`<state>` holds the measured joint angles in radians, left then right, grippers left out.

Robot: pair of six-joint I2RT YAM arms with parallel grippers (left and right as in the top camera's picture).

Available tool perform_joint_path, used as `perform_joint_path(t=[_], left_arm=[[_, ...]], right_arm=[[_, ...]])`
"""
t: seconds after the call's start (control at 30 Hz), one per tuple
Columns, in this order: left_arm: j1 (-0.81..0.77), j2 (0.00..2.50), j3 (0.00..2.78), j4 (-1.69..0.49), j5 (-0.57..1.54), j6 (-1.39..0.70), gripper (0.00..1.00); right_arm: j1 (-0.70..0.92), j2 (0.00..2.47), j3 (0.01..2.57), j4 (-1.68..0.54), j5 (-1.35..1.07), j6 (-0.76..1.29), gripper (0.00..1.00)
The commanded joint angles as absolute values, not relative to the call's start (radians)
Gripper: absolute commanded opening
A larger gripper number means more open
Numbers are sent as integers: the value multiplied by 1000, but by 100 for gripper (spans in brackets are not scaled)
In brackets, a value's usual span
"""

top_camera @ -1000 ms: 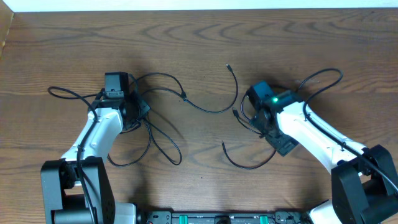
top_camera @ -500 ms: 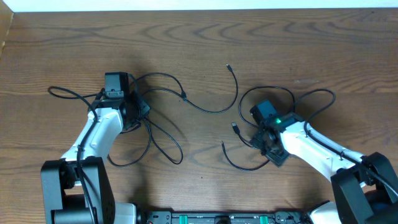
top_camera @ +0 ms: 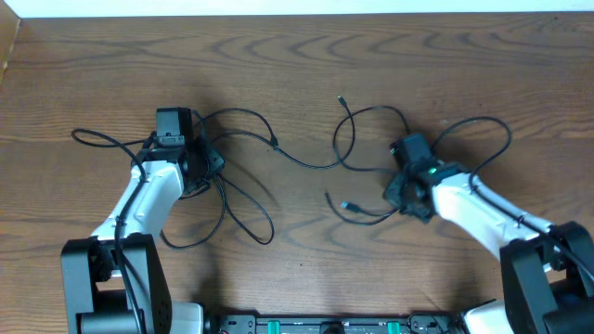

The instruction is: Untangle cables

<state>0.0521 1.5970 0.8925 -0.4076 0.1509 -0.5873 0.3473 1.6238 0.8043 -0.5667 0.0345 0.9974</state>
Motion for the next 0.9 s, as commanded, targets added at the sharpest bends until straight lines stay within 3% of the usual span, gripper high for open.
perform_joint_path(t=[0.0, 0.17, 0.27, 0.37, 0.4, 0.63, 0.87], left_arm=[[56, 1602, 894, -412, 137, -580, 40], [56, 1602, 894, -426, 137, -580, 58], [56, 1602, 894, -432, 138, -580, 64], [56, 1602, 894, -433, 137, -580, 90], [56, 1602, 894, -432, 137, -580, 94], [56, 1602, 894, -432, 137, -580, 95], [56, 1602, 894, -432, 137, -580, 95]], right_arm=[[257, 1645, 887, -582, 75, 793, 1], [113, 1645, 1035, -625, 110, 632, 1], [6, 1645, 1106, -624, 110, 541, 1], [-99, 1645, 1134, -583, 110, 483, 1], [-137, 1645, 1135, -558, 110, 459, 1], [-372, 1661, 1137, -337, 102, 282, 1], [-484, 1662, 1153, -144, 143, 83, 1]])
